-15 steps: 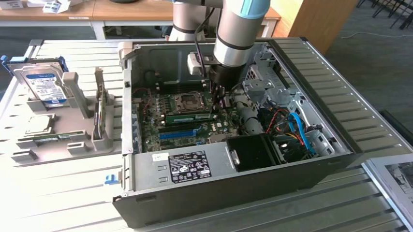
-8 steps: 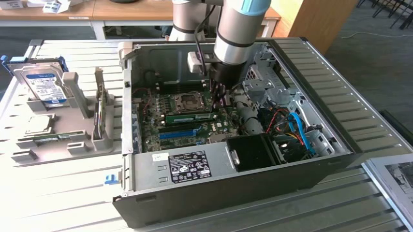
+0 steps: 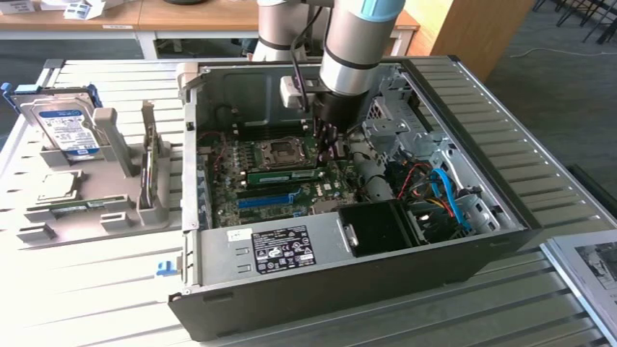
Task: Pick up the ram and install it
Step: 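Press down the ram until it locks into place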
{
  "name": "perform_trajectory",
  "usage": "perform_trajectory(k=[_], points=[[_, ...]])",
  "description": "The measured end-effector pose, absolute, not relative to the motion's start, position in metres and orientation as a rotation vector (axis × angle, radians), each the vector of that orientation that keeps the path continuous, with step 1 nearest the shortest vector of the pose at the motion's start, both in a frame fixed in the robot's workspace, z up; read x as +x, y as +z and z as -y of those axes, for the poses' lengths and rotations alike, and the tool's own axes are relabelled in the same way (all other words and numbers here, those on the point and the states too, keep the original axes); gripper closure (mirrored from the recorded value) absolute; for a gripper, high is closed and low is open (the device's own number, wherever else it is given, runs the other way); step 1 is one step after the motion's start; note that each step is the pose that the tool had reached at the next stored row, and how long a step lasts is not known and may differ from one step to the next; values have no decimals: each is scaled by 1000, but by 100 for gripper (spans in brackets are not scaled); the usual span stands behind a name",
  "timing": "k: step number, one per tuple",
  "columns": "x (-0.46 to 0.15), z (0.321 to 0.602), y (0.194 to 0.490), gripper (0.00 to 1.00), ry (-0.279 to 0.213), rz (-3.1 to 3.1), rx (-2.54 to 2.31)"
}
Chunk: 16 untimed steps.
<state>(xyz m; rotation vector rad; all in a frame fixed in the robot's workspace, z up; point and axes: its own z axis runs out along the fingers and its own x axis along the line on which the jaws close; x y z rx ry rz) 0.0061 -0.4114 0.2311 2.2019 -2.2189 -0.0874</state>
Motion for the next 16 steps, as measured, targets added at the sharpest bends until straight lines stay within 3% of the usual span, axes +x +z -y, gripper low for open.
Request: perform_trajectory(k=[16], points=[[6,411,237,90,-88,2219,2202]])
